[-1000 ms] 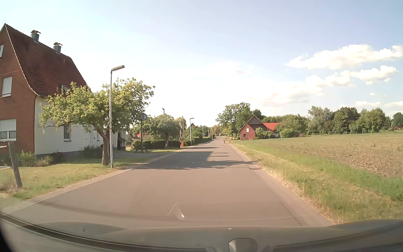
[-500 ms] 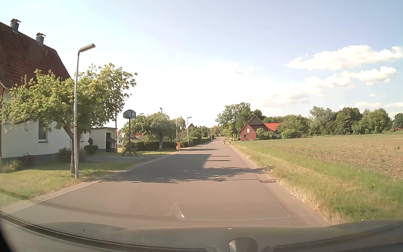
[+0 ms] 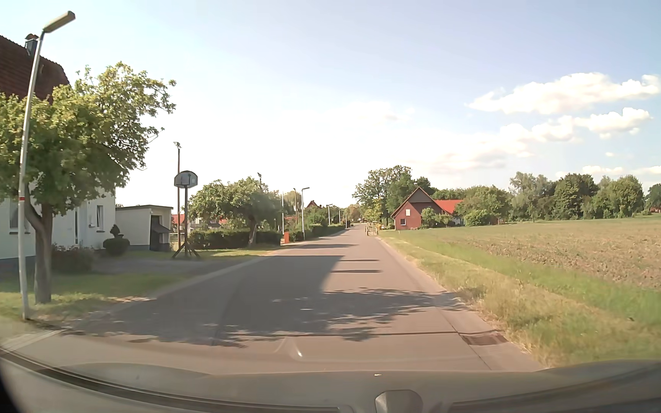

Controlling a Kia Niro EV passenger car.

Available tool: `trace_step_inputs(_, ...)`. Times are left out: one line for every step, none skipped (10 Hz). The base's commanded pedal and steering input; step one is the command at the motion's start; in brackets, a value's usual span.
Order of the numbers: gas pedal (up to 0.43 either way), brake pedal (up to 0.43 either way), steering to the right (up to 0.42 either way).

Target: Follow the waypoints while adhering to traffic rules and regulations

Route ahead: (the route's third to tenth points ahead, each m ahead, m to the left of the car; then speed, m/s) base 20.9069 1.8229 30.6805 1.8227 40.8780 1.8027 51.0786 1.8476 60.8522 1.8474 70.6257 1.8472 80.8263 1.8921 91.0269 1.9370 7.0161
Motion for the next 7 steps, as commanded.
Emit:
trace_step_inputs(0.138, 0.006, 0.002)
trace_step_inputs(0.138, 0.006, 0.001)
trace_step_inputs(0.138, 0.006, -0.001)
trace_step_inputs(0.138, 0.006, -0.002)
trace_step_inputs(0.138, 0.006, 0.000)
trace_step_inputs(0.138, 0.006, 0.001)
trace_step_inputs(0.138, 0.006, 0.000)
